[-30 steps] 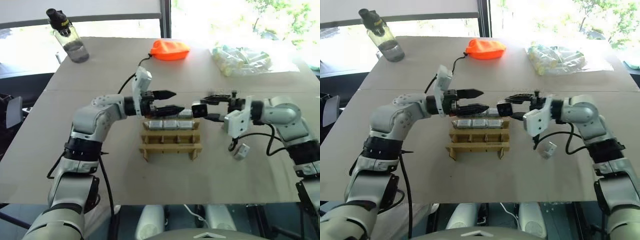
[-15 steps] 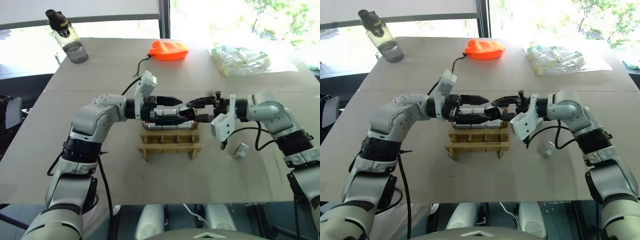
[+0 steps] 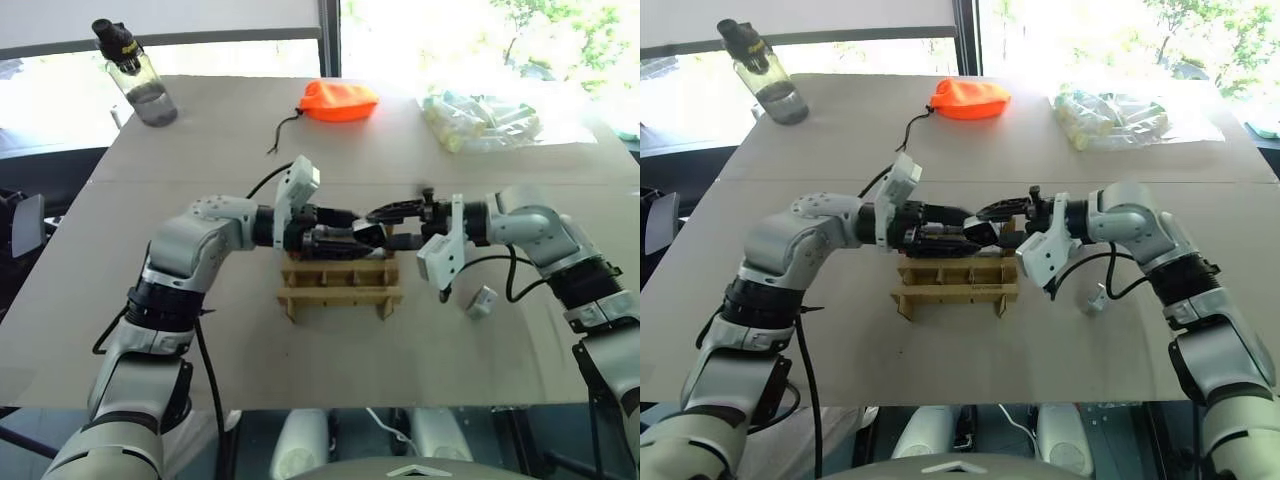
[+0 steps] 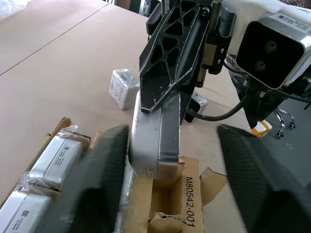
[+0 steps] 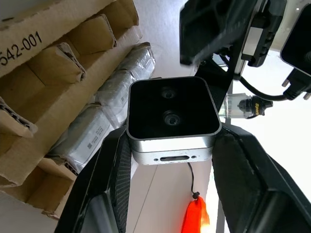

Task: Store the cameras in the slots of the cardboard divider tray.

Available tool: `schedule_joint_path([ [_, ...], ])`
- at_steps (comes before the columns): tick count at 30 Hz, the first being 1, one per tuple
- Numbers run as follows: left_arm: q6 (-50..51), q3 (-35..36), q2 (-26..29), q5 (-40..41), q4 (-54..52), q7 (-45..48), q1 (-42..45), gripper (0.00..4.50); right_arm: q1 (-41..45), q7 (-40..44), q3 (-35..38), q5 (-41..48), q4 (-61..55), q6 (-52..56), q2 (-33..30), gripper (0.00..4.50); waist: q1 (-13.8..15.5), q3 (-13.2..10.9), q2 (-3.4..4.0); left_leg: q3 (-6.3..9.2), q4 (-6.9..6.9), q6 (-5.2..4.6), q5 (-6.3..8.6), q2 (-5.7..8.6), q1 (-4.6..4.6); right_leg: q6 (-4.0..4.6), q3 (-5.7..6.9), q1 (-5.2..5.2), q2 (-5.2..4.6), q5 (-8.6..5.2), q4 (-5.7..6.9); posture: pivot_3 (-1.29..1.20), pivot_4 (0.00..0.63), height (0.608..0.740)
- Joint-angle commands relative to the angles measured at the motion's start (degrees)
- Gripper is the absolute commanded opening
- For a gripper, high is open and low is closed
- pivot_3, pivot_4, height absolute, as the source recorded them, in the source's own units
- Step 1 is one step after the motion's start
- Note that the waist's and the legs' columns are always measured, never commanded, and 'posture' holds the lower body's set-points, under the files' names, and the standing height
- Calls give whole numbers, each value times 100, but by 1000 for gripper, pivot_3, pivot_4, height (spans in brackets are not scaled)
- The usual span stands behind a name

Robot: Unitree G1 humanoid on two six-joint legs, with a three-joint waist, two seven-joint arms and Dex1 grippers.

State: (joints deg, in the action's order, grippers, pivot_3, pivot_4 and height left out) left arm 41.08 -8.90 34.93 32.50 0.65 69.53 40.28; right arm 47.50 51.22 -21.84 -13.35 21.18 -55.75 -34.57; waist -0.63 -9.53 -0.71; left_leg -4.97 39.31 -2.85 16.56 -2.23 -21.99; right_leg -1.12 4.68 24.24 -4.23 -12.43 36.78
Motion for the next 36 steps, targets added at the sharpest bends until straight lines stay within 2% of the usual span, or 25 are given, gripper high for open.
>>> schedule_joint_path([
  [1,-45,160,6,58,-139,27,44,1481,108,-35,63,190,-217,-13,-80,1823,0,0,0,1,0,0,0,0,0,0,0,0,0,0,0,0,150,726],
  [3,-18,155,25,64,-182,63,25,676,93,-8,57,226,-234,45,-103,1823,3,0,0,1,0,0,0,0,0,0,1,0,0,0,0,0,150,726],
  [5,-20,127,46,41,-222,88,-9,703,37,150,38,379,-302,345,-145,1823,3,0,0,1,0,0,0,0,0,0,1,0,0,0,0,0,150,726],
  [10,-85,121,38,-37,-214,75,-25,703,-188,461,121,938,-572,1055,-242,4364,12,0,0,3,0,0,0,0,-1,0,3,-1,-1,0,0,0,150,726],
  [11,-177,166,109,-79,-195,121,-21,703,-389,662,195,1343,-837,1546,-378,4493,10,0,0,2,0,0,0,0,-1,0,2,-1,-1,0,0,0,150,726],
  [14,-428,432,495,-142,-278,281,-124,703,-1264,1190,677,2790,-1746,3148,-1101,4493,46,0,0,15,-1,0,0,0,-6,1,4,-1,-2,0,-2,0,150,726],
  [17,-550,651,922,-88,-511,445,-441,703,-2234,1302,1522,4386,-2377,5034,-1735,4493,80,-1,0,27,-3,-1,1,1,-18,2,8,1,-12,1,-7,0,150,726],
  [19,-666,808,1166,-55,-676,555,-709,703,-2899,1520,2194,5216,-2434,5851,-2079,4493,101,-1,-1,26,-3,-3,2,4,-19,2,19,1,-19,1,-9,0,150,726],
  [21,-799,928,1272,-24,-832,608,-928,703,-3469,1710,2717,5619,-2399,6381,-2282,4493,137,-1,-1,27,-3,-4,3,6,-10,2,24,-5,-19,0,-9,0,150,726],
  [26,-1217,830,1286,-195,-1153,679,-1410,703,-4794,2579,3855,6107,-1765,6843,-2230,4493,169,0,-2,41,-1,-8,5,5,7,2,21,-34,-13,-2,-12,0,150,726],
  [29,-1563,621,1344,-525,-1064,762,-1523,703,-5057,3037,4511,6198,-1196,6201,-1670,4493,170,1,-4,40,0,-11,6,5,15,1,22,-43,-5,-2,-15,0,150,726],
  [33,-2221,337,1362,-1111,-628,810,-1362,703,-5154,3777,4878,5954,-586,5369,-1237,4493,142,1,-3,31,-2,-10,5,2,23,0,17,-42,3,-2,-13,0,150,726],
  [36,-2561,197,1344,-1363,-366,895,-1217,703,-5233,4078,4789,5691,-414,5322,-1346,4493,147,3,0,31,-3,-9,5,0,24,0,18,-42,8,-2,-14,0,150,726],
])
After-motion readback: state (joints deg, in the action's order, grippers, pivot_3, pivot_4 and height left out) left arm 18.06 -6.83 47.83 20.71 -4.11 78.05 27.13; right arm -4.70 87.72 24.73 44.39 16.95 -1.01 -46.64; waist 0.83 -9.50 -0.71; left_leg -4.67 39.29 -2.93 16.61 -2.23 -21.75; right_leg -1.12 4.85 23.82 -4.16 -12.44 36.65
